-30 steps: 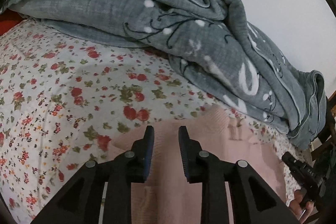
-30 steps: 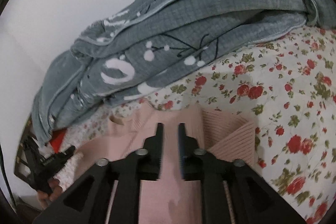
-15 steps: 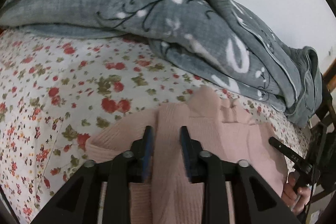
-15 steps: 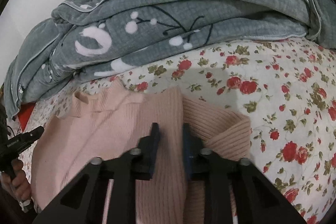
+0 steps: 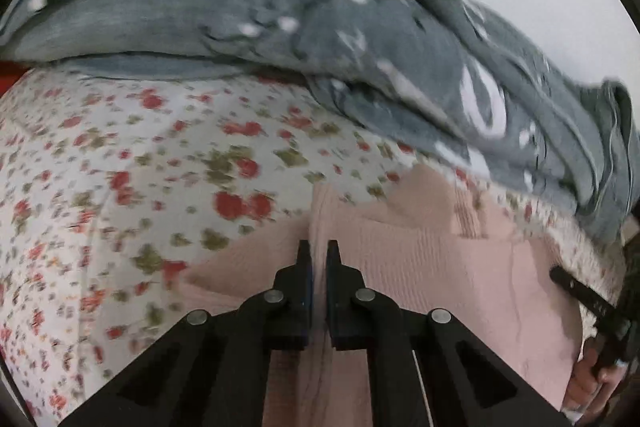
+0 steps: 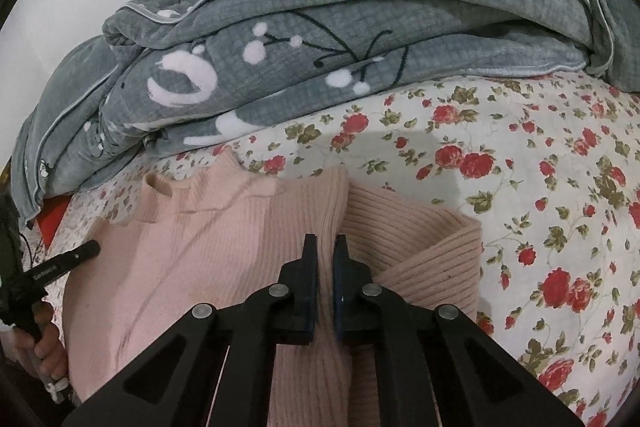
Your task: Fold small clothes
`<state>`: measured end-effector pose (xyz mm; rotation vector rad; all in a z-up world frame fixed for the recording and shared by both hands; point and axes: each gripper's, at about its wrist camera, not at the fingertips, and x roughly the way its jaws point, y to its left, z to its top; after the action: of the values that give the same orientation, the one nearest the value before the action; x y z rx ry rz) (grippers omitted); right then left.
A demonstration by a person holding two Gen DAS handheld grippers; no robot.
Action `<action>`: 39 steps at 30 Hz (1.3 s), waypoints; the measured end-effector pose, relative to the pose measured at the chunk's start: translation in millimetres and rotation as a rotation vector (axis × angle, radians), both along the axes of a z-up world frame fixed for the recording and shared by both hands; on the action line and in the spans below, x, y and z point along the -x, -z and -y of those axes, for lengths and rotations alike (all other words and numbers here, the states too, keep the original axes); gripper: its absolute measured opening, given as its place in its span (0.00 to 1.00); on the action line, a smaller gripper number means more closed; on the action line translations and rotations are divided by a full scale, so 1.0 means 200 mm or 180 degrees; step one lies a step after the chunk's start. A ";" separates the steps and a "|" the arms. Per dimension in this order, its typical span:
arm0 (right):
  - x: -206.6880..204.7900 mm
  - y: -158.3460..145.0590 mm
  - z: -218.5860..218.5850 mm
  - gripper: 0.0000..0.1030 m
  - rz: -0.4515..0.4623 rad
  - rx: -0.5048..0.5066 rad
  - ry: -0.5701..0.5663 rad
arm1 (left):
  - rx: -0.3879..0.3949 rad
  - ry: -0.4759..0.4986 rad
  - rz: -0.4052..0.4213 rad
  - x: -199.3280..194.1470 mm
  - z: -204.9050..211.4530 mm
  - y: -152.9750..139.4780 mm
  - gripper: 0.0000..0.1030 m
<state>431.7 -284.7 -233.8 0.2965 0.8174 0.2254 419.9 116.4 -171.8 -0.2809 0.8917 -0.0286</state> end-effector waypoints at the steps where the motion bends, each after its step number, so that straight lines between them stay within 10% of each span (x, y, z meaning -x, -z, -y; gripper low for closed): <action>1: 0.02 -0.02 0.01 0.06 0.0065 -0.0051 -0.0011 | 0.0045 -0.0017 0.0023 0.02 -0.03 -0.01 0.07; 12: 0.04 -0.04 0.03 0.14 -0.0027 0.0157 0.0046 | -0.0003 -0.0029 -0.0134 0.01 -0.08 0.04 0.24; 15: 0.15 -0.13 0.06 0.50 0.0145 0.0265 0.0000 | 0.0029 -0.0023 -0.0077 0.09 -0.12 -0.02 0.35; 18: 0.24 -0.17 0.11 0.54 0.0190 0.0270 -0.0033 | 0.0086 0.0009 0.0016 0.19 -0.14 -0.06 0.64; 35: 0.38 0.08 0.13 0.57 -0.0267 -0.0127 -0.0114 | 0.0553 0.0144 -0.0173 0.42 -0.15 0.15 0.68; 39: 0.34 0.09 0.14 0.54 -0.0241 -0.0243 -0.0112 | 0.0731 0.0039 -0.0162 0.37 -0.19 0.17 0.49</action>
<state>363.9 -313.4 -252.7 0.3642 0.8906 0.2802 346.2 153.8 -205.9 -0.4921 0.9417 -0.1363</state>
